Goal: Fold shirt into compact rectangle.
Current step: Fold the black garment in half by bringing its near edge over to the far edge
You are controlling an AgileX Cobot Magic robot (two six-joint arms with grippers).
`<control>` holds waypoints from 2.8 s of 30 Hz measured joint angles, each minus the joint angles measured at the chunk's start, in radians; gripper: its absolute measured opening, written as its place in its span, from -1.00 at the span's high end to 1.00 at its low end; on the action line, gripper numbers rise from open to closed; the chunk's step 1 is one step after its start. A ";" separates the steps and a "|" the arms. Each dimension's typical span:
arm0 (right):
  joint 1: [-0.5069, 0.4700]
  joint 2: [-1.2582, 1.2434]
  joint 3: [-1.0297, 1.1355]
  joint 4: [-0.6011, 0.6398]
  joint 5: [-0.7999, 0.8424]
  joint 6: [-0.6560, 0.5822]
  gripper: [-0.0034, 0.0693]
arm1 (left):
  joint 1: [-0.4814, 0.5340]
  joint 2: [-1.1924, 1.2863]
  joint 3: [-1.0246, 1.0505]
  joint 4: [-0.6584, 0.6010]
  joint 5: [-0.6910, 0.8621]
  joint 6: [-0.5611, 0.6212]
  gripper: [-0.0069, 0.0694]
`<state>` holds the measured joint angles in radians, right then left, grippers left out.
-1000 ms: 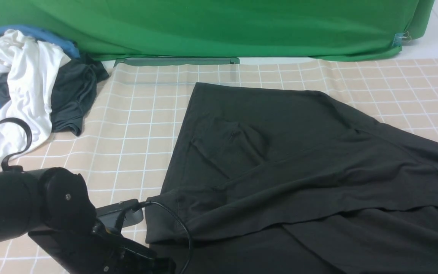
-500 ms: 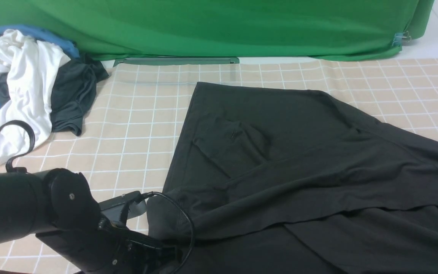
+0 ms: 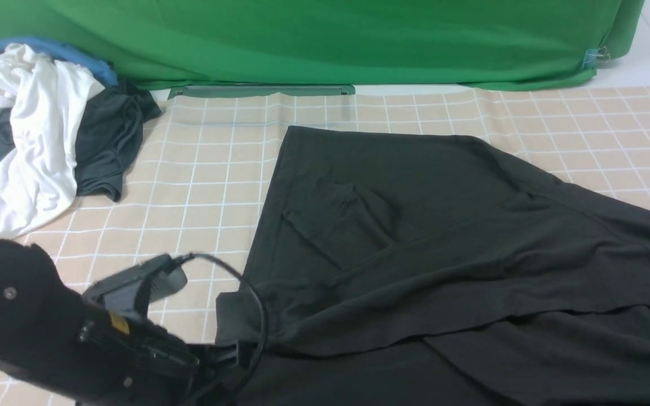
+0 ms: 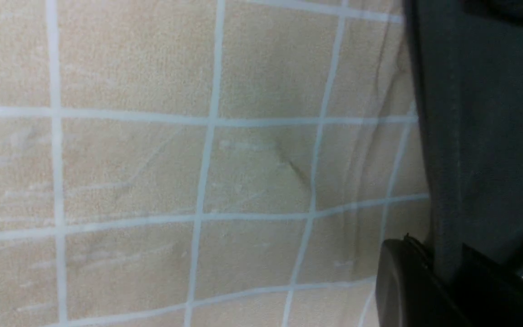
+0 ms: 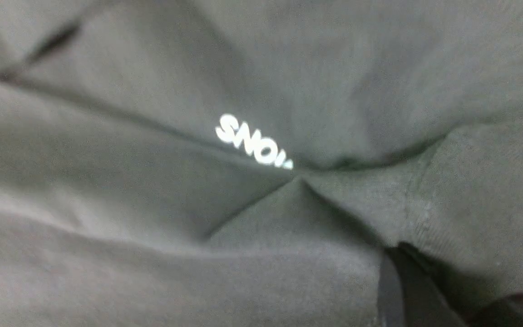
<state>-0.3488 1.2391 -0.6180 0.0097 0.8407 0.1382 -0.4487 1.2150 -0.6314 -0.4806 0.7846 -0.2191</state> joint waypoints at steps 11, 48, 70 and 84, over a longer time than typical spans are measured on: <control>-0.002 0.007 -0.149 -0.023 -0.005 0.040 0.70 | 0.000 0.145 -0.278 0.044 -0.072 -0.036 0.77; -0.001 0.516 -0.434 0.001 -0.442 0.091 0.60 | 0.245 0.910 -1.130 0.005 -0.139 0.037 0.77; 0.304 0.595 -0.773 -0.010 -0.199 -0.080 -0.29 | 0.251 1.014 -1.132 0.003 -0.302 0.046 0.77; 0.468 0.805 -0.912 -0.010 -0.134 -0.086 -0.43 | 0.251 1.014 -1.132 0.004 -0.304 0.057 0.77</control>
<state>0.1192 2.0438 -1.5300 0.0000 0.7070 0.0524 -0.1974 2.2286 -1.7637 -0.4761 0.4802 -0.1626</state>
